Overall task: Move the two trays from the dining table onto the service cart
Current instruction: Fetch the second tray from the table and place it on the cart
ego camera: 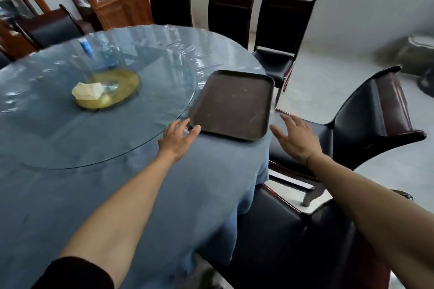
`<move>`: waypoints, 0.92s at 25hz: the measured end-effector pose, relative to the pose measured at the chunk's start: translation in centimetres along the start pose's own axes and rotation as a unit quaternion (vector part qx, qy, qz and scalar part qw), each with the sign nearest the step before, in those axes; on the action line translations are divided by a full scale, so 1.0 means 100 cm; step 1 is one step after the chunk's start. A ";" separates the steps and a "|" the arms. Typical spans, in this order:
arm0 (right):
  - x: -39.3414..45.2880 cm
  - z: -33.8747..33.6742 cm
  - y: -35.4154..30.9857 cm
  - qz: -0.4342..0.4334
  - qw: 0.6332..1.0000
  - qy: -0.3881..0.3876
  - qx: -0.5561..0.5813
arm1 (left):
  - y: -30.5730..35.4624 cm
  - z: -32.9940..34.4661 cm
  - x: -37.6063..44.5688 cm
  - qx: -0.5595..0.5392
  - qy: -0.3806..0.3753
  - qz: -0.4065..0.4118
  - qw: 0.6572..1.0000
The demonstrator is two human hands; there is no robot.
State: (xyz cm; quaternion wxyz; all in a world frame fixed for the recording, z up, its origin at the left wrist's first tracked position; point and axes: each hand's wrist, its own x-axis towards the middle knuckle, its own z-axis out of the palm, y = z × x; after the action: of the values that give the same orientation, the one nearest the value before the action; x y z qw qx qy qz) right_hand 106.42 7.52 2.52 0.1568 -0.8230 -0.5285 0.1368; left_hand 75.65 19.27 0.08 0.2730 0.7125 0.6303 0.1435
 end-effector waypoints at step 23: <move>0.256 0.143 0.015 0.178 0.972 -0.013 0.152 | -0.016 0.072 0.348 -0.038 -0.193 -0.033 0.980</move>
State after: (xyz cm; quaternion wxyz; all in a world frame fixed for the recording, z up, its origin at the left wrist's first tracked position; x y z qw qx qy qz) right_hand 112.42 31.95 -12.69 0.2466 -0.8686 -0.3480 0.2523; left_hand 84.00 51.83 -11.46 0.4212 0.6943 0.5833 0.0183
